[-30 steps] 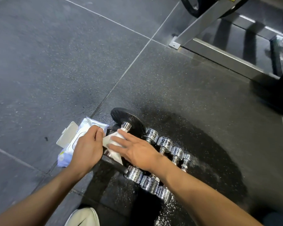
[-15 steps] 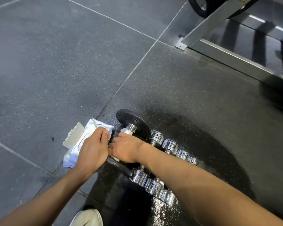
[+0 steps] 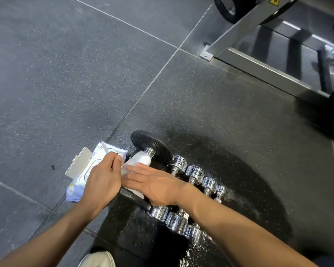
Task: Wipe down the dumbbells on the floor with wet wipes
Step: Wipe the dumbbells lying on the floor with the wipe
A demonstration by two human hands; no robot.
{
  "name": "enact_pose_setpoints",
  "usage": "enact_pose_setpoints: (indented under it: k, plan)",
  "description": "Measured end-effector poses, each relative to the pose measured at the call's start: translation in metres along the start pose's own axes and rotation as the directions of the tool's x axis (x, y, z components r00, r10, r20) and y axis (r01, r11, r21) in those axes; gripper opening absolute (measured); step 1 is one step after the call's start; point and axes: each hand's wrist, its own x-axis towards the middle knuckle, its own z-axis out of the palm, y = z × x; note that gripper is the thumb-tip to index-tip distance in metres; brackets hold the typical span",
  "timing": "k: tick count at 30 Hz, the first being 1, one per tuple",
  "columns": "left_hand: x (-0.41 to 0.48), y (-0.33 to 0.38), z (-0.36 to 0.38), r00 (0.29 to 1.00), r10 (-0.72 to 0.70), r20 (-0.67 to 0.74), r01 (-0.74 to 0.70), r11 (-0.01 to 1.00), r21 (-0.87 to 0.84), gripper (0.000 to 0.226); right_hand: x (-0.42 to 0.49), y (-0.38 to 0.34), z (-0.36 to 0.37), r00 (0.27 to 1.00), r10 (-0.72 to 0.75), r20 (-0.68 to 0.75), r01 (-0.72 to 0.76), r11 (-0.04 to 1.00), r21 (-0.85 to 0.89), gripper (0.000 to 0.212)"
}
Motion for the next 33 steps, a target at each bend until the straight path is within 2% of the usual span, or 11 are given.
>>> enact_pose_setpoints:
  k: [3, 7, 14, 16, 18, 22, 25, 27, 30, 32, 33]
  plan:
    - [0.000, 0.000, 0.000, 1.000, 0.007, 0.006, -0.007, 1.000, -0.008, 0.029, -0.023, 0.000, 0.009, 0.998, 0.029, -0.063, -0.024, 0.997, 0.070, 0.091]
    - [-0.001, 0.002, -0.001, 1.000, 0.005, 0.010, -0.005, 1.000, -0.003, 0.030, -0.028, 0.005, 0.020, 0.992, 0.004, -0.124, -0.002, 1.000, 0.010, 0.074]
    - [-0.002, 0.007, -0.004, 1.000, -0.019, 0.011, 0.019, 1.000, 0.015, 0.029, 0.012, 0.029, 0.003, 0.991, -0.112, -0.069, 0.092, 0.966, -0.243, 0.046]
    - [-0.001, 0.007, -0.004, 0.999, -0.037, 0.009, 0.036, 0.999, 0.014, 0.028, 0.029, 0.032, -0.009, 0.998, -0.063, 0.024, 0.067, 0.964, -0.256, 0.040]
    - [-0.002, 0.008, -0.005, 0.999, -0.044, 0.013, 0.044, 0.999, 0.010, 0.027, 0.043, 0.035, -0.024, 0.982, 0.058, 0.178, -0.006, 0.960, -0.281, 0.035]
    - [-0.001, 0.007, -0.004, 0.999, -0.042, 0.017, 0.042, 0.999, 0.004, 0.028, 0.067, 0.032, -0.046, 0.872, 0.237, 0.428, -0.046, 0.910, -0.412, 0.032]
    - [-0.001, 0.005, -0.003, 0.999, -0.038, 0.014, 0.038, 0.999, 0.006, 0.028, 0.072, 0.022, -0.042, 0.844, 0.238, 0.480, -0.054, 0.930, -0.364, 0.042]
    - [-0.001, 0.005, -0.004, 1.000, -0.025, 0.010, 0.025, 1.000, 0.002, 0.028, 0.061, 0.016, -0.036, 0.896, 0.157, 0.417, -0.049, 0.965, -0.258, 0.053]
    - [-0.001, 0.006, -0.003, 1.000, -0.019, 0.001, 0.019, 1.000, 0.001, 0.028, 0.034, 0.008, -0.014, 0.991, 0.044, 0.126, -0.022, 0.986, -0.166, 0.056]
    - [-0.002, 0.003, -0.003, 1.000, -0.018, -0.005, 0.018, 1.000, 0.004, 0.028, 0.016, 0.002, 0.003, 0.997, 0.032, -0.073, -0.034, 0.999, -0.036, 0.055]
    - [-0.002, 0.003, -0.003, 1.000, -0.010, -0.004, 0.010, 1.000, 0.000, 0.028, 0.008, -0.002, 0.008, 0.992, 0.054, -0.114, -0.051, 0.998, 0.026, 0.058]
